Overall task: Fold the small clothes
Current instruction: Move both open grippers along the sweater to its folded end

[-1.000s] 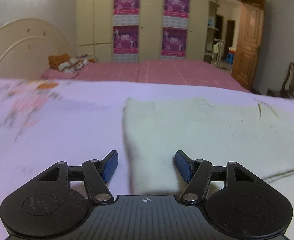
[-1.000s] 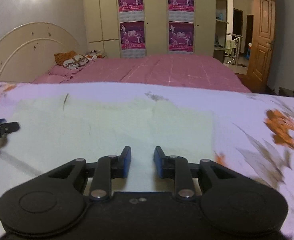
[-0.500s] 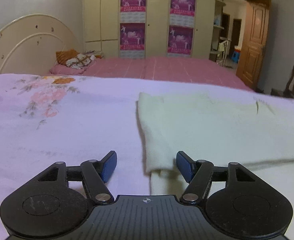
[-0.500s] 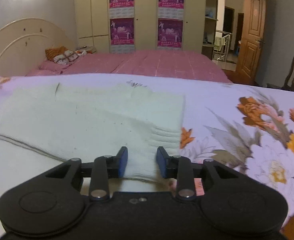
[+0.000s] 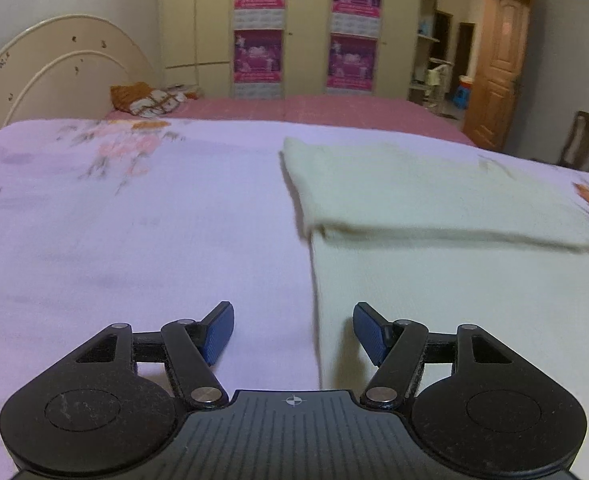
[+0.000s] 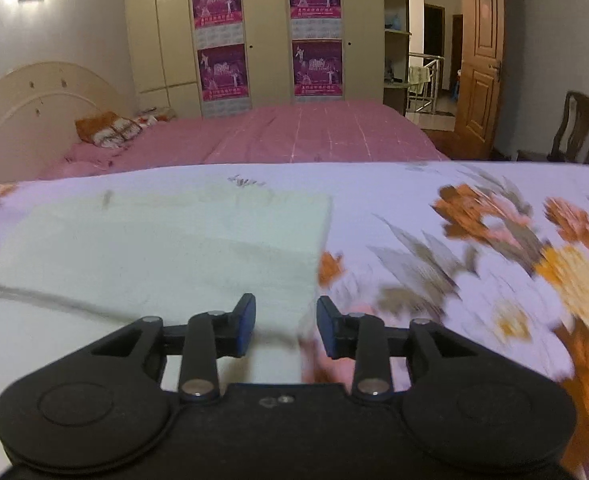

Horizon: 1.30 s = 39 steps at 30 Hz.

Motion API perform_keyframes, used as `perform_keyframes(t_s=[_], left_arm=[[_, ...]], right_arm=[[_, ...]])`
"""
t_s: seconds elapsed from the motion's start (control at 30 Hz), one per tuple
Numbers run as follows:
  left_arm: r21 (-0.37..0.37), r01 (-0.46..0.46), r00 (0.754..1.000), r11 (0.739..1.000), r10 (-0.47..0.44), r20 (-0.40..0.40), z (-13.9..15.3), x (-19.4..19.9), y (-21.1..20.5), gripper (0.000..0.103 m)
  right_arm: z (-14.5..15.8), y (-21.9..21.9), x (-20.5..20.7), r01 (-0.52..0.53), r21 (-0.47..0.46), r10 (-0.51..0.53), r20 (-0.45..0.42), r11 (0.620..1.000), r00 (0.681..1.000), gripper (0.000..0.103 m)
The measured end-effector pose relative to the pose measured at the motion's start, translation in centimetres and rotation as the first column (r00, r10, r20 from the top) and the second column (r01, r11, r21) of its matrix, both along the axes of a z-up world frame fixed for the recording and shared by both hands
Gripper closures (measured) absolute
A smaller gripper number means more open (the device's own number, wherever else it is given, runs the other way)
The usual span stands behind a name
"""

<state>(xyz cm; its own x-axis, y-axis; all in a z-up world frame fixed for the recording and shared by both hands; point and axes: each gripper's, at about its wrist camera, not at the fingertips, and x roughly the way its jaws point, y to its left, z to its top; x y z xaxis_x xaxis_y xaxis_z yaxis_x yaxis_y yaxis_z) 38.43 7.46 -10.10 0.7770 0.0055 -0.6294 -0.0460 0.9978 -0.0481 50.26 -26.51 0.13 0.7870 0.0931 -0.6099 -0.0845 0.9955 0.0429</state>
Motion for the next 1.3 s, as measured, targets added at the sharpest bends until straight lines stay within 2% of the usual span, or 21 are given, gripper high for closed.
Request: perform_keyframes(t_s=[0.23,0.4,0.6,0.87,0.93,0.97,1.13,1.23,1.3], left_arm=[[-0.031,0.052,0.998,0.998,-0.053,-0.032,-0.3,-10.4,0.3,0.037],[-0.039,0.095,0.994,0.995,-0.097,-0.055,-0.2,-15.0,0.8,0.037],[-0.034,0.136,0.989,0.990,-0.138,-0.055,-0.2,-20.0,0.0,0.037],[-0.091,0.144,0.987,0.985,-0.150,-0.058,0.1,-24.5,-0.2,0.039],[-0.102,0.140,0.987,0.985,-0.147,-0.059,0.1,-25.3,0.0,0.049],[-0.111,0.136,0.988,0.984,-0.143,-0.059,0.1,-25.6,0.1,0.051],[-0.219,0.109,0.989,0.970,-0.127,-0.073,0.0,-25.8,1.1,0.052],[-0.284,0.105,0.988,0.953,-0.133,-0.082,-0.2,-25.1,1.5,0.052],[-0.297,0.105,0.987,0.949,-0.135,-0.082,-0.4,-24.7,1.4,0.052]], right_arm=[[-0.7,-2.1,-10.6,-0.014,0.053,0.019,-0.096,0.999,0.995,0.070],[-0.7,-2.8,-16.7,0.028,0.159,-0.006,-0.135,0.987,0.991,0.069],[-0.9,-2.6,-22.4,0.045,0.168,-0.019,-0.157,0.985,0.987,0.067],[-1.1,-2.2,-28.1,0.051,0.179,-0.019,-0.179,0.983,0.984,0.067],[-1.5,-2.1,-29.3,0.052,0.190,-0.014,-0.197,0.980,0.980,0.067],[-1.7,-2.0,-29.8,0.055,0.201,-0.013,-0.204,0.978,0.979,0.066],[-2.1,-2.0,-31.5,0.078,0.267,-0.023,-0.204,0.961,0.979,0.063],[-2.2,-2.9,-31.0,0.126,0.356,-0.048,-0.221,0.926,0.974,0.062],[-2.7,-4.1,-30.4,0.172,0.447,-0.067,-0.240,0.878,0.968,0.062]])
